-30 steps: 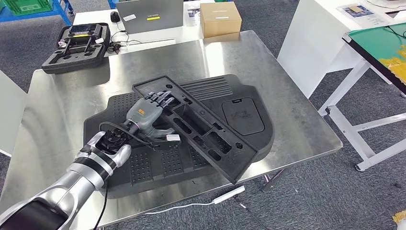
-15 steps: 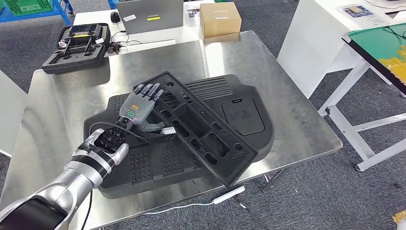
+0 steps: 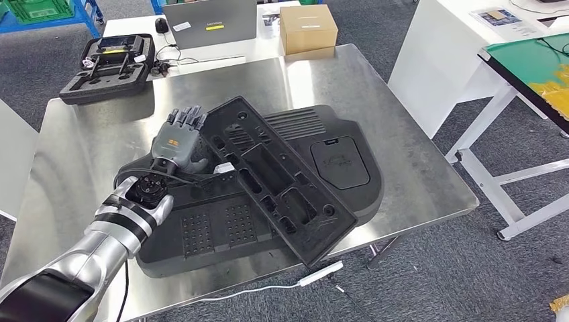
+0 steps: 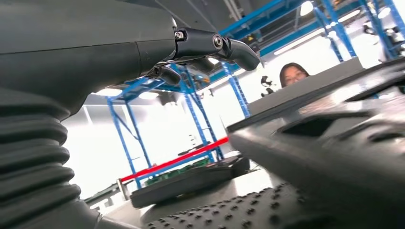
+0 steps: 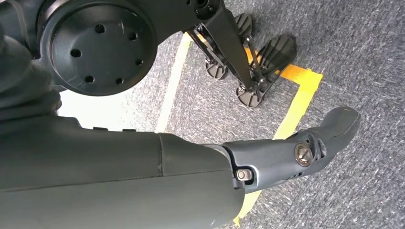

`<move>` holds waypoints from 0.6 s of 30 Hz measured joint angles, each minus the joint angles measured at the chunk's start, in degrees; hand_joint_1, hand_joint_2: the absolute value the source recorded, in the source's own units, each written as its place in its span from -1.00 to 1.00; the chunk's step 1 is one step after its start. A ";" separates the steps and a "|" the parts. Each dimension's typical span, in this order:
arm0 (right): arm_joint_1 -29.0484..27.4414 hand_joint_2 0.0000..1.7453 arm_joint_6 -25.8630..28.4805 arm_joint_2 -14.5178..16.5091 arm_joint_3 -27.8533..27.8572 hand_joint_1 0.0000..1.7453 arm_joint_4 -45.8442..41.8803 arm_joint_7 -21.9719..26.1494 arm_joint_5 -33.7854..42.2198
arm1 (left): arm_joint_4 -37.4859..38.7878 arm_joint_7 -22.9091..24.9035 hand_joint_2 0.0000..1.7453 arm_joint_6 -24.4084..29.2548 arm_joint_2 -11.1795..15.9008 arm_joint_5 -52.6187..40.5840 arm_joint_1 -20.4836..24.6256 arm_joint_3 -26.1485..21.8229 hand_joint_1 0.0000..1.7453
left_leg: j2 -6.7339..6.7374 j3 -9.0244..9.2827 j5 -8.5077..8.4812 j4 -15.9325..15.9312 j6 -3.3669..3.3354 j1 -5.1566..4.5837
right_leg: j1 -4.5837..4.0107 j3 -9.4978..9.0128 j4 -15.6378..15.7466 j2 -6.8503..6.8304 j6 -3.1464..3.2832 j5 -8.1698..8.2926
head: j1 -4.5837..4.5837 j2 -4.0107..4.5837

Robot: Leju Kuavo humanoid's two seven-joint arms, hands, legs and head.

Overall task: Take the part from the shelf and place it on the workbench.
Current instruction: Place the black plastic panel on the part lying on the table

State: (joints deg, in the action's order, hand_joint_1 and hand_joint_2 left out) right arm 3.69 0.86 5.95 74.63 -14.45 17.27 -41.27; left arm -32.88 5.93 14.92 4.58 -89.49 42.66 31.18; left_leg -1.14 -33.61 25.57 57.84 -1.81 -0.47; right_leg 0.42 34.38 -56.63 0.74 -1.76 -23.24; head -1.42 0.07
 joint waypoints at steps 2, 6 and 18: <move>-0.01 -1.00 0.08 0.04 0.05 -1.00 0.00 0.00 -0.04 | 0.30 1.08 1.00 0.75 0.07 -0.07 0.00 -0.70 -1.00 | 0.00 0.03 0.00 0.00 0.00 0.00 | 0.00 -0.02 0.00 0.00 0.00 0.00 | 0.00 0.00; -0.01 -1.00 0.44 0.20 0.18 -1.00 0.00 -0.03 -0.11 | 0.78 5.10 1.00 4.86 0.37 -0.08 -0.07 -2.08 -1.00 | -0.01 0.03 -0.01 0.00 0.00 0.02 | 0.00 -0.03 0.00 0.00 0.00 0.00 | 0.00 0.00; -0.02 -1.00 1.48 0.63 0.30 -1.00 0.00 -0.04 -0.43 | 0.78 8.31 0.50 15.49 1.71 3.03 -0.43 -8.24 -1.00 | -0.01 0.03 -0.01 0.00 0.01 0.01 | 0.00 -0.04 0.00 0.00 0.00 0.00 | 0.00 0.00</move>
State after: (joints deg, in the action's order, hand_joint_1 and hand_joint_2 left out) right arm 3.68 2.34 6.58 74.93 -14.45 17.23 -41.70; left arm -32.11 14.24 30.41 6.29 -86.47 42.23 22.94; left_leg -1.15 -33.58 25.56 57.84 -1.80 -0.46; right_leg 0.41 34.34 -56.63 0.74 -1.76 -23.24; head -1.42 0.07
